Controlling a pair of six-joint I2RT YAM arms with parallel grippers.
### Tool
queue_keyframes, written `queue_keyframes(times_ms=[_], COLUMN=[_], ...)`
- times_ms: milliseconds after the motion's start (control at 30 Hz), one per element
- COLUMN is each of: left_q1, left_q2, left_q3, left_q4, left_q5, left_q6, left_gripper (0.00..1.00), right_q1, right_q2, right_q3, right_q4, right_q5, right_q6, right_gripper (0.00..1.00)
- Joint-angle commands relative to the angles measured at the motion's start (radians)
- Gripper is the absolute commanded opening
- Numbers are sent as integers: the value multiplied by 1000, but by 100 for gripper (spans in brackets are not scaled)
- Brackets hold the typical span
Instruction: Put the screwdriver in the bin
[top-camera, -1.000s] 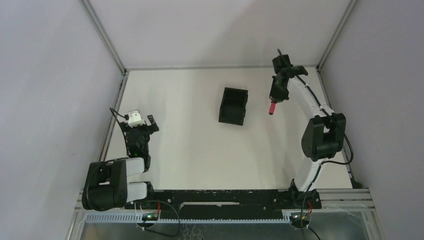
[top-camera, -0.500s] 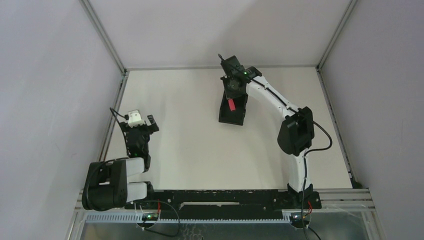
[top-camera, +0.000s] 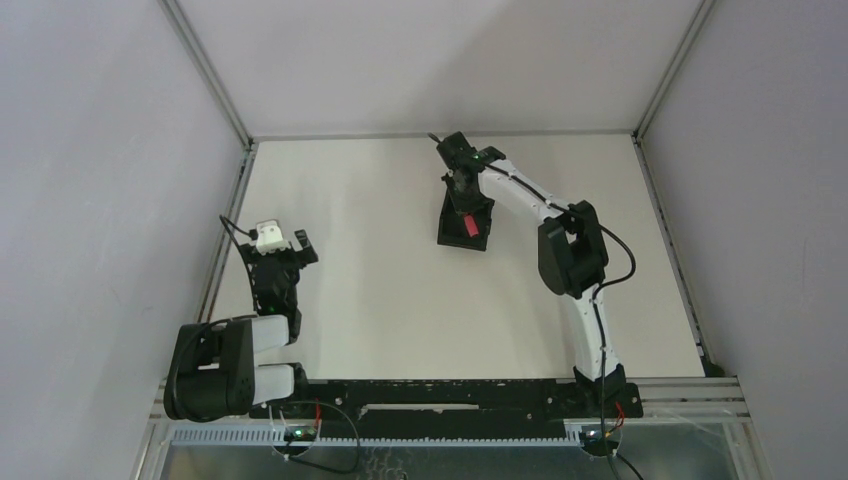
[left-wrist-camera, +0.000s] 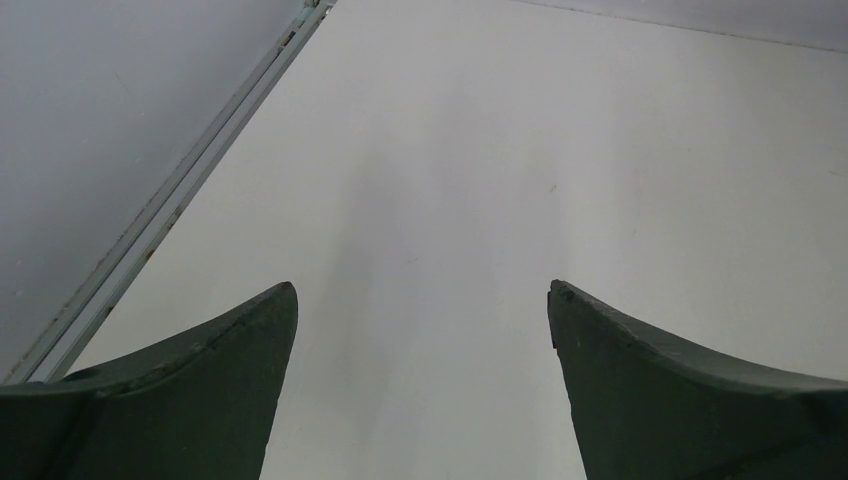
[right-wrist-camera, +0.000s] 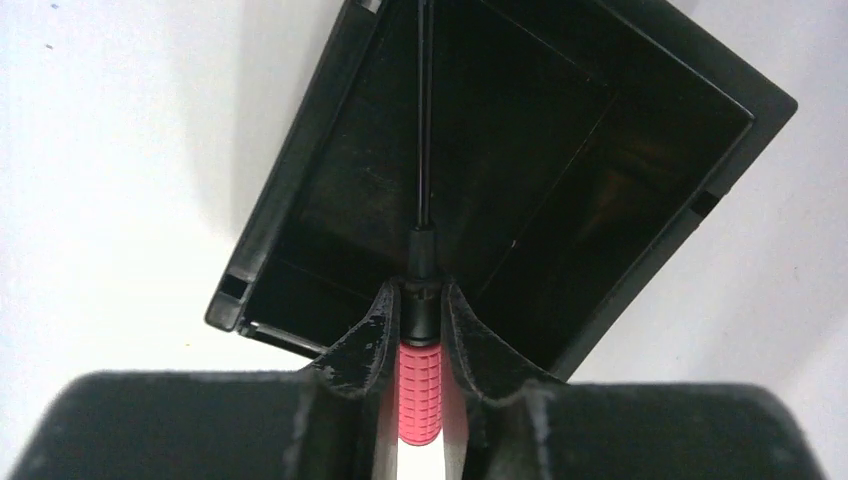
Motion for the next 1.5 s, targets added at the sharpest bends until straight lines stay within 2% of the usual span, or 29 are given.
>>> queue_keyframes(times_ms=[0,133,367,400,433,500,533,700,967,1267,1467], left_q1=[-5,-5,-6,-4,-4,-4,-4,-5,-4,-4,-4], left_q2=[-14,-13,-15,-14,-14,-14,-14,-14,-14,-14,-14], left_q3=[38,38,38,38,38,37,38,38,38,38,38], left_q4=[31,31,31,31,31,31,31,31,31,31,31], left_q5=[-7,-7,-8,-7,-7,-7,-8,-8,-8,-8,-7], left_q6=[16,16,16,16,17,17,16,16,16,16,16], left_gripper=[100,100,100,100,100,100,100,100,100,100,100], right_q1=[2,3,4,4,3,3,4,-1,-56,-67,-73], right_q2=[-8,-32,-135,-165,-199,-272,-324,-548,-1030,-1406,-1601], right_q3=[6,5,-18,-36,-61,-116,-157,-367,-915,-1352,-1557], right_q4=[37,53,85,101,124,169,192,339,632,706,753], right_q5=[27,25,33,29,19,-7,-21,-89,-128,3,47], right_q6=[15,23,56,58,57,57,57,63,126,217,302], right_gripper=[28,43,50,54,64,92,99,100,100,100,100])
